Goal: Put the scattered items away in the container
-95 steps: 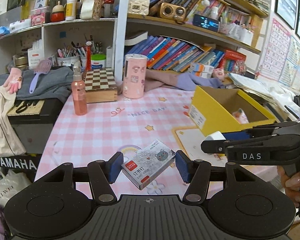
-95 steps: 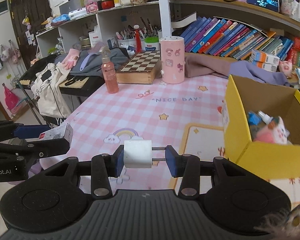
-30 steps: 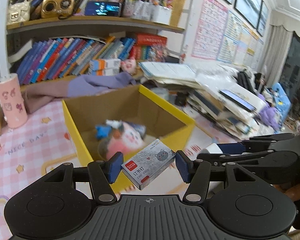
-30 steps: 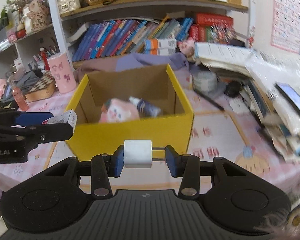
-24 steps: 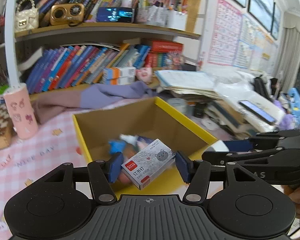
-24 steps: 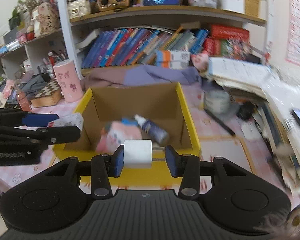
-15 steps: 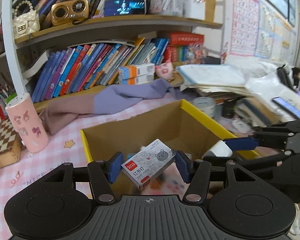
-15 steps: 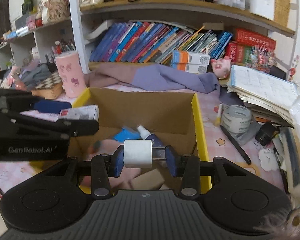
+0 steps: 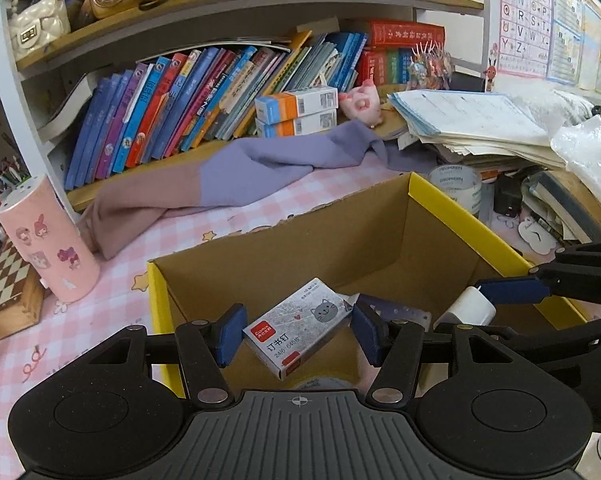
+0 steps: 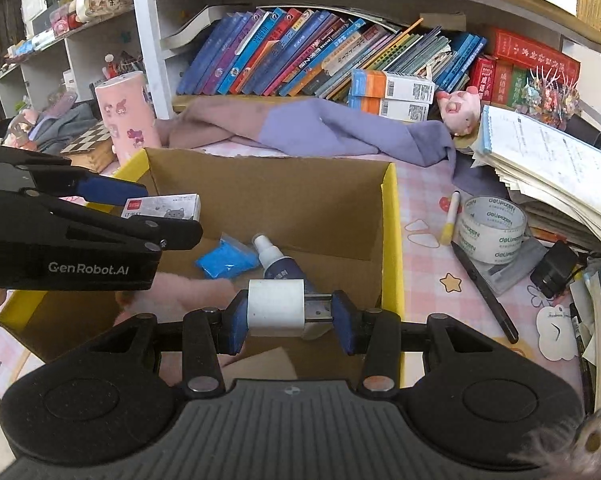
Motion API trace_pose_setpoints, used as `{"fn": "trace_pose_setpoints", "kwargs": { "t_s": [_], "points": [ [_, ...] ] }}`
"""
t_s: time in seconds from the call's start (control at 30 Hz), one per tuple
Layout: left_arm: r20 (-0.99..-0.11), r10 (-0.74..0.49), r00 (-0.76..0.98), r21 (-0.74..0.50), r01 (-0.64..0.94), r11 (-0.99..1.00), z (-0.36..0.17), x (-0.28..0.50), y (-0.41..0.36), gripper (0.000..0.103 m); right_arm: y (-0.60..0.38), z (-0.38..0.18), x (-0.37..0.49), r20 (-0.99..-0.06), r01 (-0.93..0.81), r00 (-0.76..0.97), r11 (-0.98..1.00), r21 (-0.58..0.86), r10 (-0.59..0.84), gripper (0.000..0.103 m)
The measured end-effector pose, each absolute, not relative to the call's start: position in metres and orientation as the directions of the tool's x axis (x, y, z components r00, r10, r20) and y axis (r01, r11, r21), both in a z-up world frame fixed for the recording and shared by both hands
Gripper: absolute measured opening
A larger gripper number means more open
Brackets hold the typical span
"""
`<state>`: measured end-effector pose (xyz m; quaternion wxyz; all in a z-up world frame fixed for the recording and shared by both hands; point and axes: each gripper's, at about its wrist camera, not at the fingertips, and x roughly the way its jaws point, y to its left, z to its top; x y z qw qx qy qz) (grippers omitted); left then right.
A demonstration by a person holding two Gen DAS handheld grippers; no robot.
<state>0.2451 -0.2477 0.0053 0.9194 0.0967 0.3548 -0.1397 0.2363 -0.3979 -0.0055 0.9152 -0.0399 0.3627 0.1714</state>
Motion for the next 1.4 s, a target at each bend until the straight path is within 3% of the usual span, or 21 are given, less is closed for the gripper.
{"fn": "trace_pose_setpoints", "kwargs": {
  "t_s": [0.07,0.13,0.43,0.73,0.87,1.4],
  "points": [
    [-0.677,-0.182,0.713,0.082,0.319,0.944,0.005,0.245,-0.249,0.063,-0.399,-0.005,0.237,-0.673,-0.347,0.68,0.936,0.055,0.292,0.042],
    [-0.66,-0.17,0.732,0.1,0.309,0.946,0.007,0.241,-0.25,0.075,-0.401,-0.003,0.237,-0.662,-0.348,0.687,0.935,0.063,0.3,0.046],
    [-0.561,-0.154,0.813,0.098,0.25,0.963,0.037,0.21,-0.238,0.089,-0.405,0.017,0.223,-0.606,-0.314,0.736,0.945,0.091,0.302,0.051],
    [-0.499,-0.117,0.858,0.035,0.155,0.987,0.059,0.154,-0.205,0.096,-0.397,0.035,0.179,-0.557,-0.265,0.786,0.96,0.09,0.269,0.053],
    [-0.482,-0.087,0.872,0.015,0.107,0.994,0.063,0.124,-0.182,0.099,-0.385,0.04,0.153,-0.537,-0.247,0.805,0.965,0.085,0.253,0.059],
    [-0.527,-0.009,0.85,0.018,0.022,1.0,0.047,0.019,-0.117,0.099,-0.323,0.035,0.048,-0.553,-0.21,0.804,0.974,0.082,0.22,0.067]
  ]
}}
